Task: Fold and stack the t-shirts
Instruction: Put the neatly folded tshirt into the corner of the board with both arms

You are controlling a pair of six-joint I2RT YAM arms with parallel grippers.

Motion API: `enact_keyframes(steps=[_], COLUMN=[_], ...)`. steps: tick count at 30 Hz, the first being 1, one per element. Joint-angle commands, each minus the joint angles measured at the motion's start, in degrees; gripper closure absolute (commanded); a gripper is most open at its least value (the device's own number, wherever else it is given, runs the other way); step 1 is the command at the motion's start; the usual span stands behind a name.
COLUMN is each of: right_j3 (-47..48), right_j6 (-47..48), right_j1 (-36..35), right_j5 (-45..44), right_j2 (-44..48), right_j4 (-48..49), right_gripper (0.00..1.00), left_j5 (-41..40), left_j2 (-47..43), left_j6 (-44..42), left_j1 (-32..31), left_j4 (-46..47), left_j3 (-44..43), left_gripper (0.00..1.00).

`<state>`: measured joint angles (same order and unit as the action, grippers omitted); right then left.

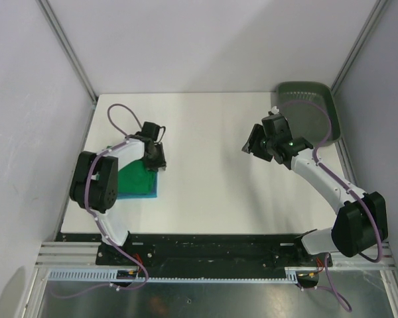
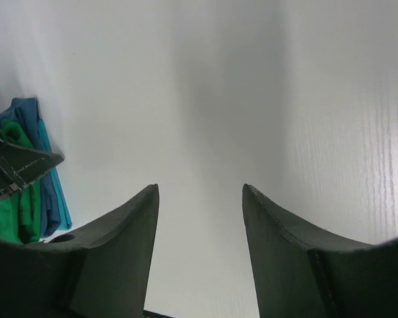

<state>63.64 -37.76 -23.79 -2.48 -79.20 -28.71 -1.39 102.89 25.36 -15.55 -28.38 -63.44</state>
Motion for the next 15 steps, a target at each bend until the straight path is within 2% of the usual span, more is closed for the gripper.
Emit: enact_keyframes(steps=[1,10,15], right_j3=[0.0,-0.6,-0.6], right_j6=[0.1,0.6,1.4], right_j1=[0.1,0.2,0.2], right_j5=[1.6,4.3,5.2], right_j2=[0.1,-1.6,-1.8], right_j4=[2.4,3.7,3.8], right_gripper=[0.42,0.42,0.43], left_j5=[-1.9,-4.3,-2.0], left_j2=[-2.0,-7.3,-9.3], left_j6=[-5.4,-11.2,-11.2], left_j1=[5.3,15.9,17.6], left_j4=[-4.5,-8.3,-8.5], left_j3=[2.6,5.1,6.2], left_gripper=[0.61,0.60,0.60])
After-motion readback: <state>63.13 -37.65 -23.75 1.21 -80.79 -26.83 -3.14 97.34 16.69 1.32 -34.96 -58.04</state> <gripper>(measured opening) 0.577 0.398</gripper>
